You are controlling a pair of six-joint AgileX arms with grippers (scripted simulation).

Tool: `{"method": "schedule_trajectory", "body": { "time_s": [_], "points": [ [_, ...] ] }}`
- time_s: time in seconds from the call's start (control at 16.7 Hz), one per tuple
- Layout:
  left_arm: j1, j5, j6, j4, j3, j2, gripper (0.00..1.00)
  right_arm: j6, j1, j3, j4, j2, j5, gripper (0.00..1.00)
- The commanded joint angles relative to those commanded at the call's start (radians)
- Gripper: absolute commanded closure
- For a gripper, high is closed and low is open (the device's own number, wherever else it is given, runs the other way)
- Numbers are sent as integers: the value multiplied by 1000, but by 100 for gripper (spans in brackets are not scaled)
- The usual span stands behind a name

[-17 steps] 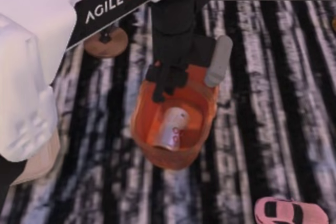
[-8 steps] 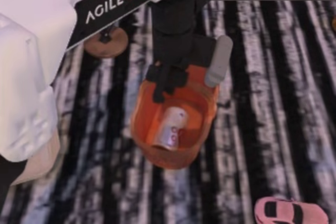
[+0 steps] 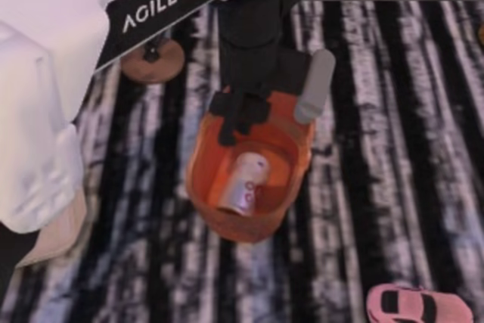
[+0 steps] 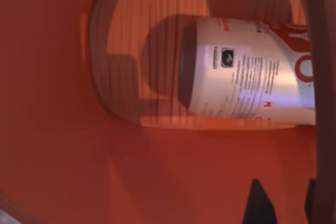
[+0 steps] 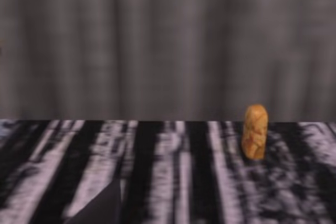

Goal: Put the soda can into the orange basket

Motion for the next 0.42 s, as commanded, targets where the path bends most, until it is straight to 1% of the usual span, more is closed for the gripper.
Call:
{"method": "schedule_trajectory", "body": {
  "time_s": [0.3, 0.42],
  "points": [
    [43, 0, 22, -141, 127, -11, 100, 0, 0, 0, 0, 0, 0, 0],
    [52, 0, 29, -171, 155, -15, 100, 0, 0, 0, 0, 0, 0, 0]
  ]
}}
